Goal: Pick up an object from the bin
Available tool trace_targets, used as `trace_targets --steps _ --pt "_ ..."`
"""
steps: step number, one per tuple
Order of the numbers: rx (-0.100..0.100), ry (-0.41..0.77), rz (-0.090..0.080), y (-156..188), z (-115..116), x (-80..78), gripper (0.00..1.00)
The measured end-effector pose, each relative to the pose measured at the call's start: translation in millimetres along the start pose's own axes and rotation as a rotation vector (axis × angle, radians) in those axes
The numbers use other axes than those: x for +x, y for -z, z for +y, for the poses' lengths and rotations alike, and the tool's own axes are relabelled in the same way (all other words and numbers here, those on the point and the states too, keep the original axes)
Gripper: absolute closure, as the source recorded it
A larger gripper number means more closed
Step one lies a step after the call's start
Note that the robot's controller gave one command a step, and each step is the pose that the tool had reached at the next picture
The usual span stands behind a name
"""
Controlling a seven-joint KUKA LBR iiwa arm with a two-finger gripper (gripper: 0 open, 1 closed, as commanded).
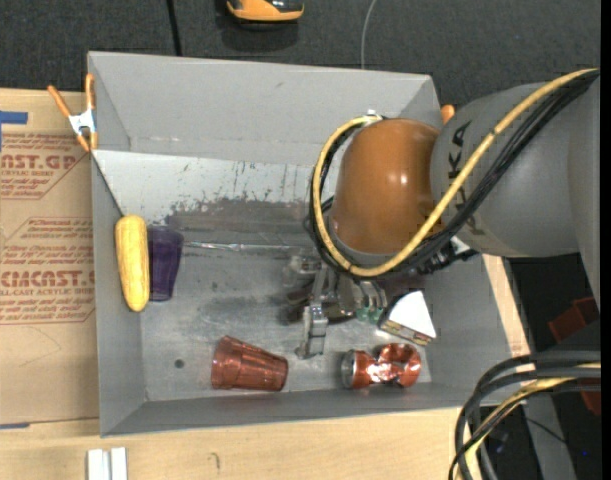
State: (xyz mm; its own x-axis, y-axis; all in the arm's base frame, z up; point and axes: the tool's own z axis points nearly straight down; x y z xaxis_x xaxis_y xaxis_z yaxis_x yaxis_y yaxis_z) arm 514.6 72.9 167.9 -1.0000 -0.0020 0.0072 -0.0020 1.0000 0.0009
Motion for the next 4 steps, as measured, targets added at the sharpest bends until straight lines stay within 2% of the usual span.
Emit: trace_targets --steps 1,2,3,4 --pt "-0.001 -0.001 -0.007 4.3 -0.3 -1.8 0.0" --pt "0.0 0.036 -0.016 -45.1 -34.6 -13.9 0.0" --pt "0.002 0.038 -0.01 -86.3 -56.2 -47.6 0.0" --pt "0.0 0.039 -0.009 -87.5 -56.5 -48.1 1.0"
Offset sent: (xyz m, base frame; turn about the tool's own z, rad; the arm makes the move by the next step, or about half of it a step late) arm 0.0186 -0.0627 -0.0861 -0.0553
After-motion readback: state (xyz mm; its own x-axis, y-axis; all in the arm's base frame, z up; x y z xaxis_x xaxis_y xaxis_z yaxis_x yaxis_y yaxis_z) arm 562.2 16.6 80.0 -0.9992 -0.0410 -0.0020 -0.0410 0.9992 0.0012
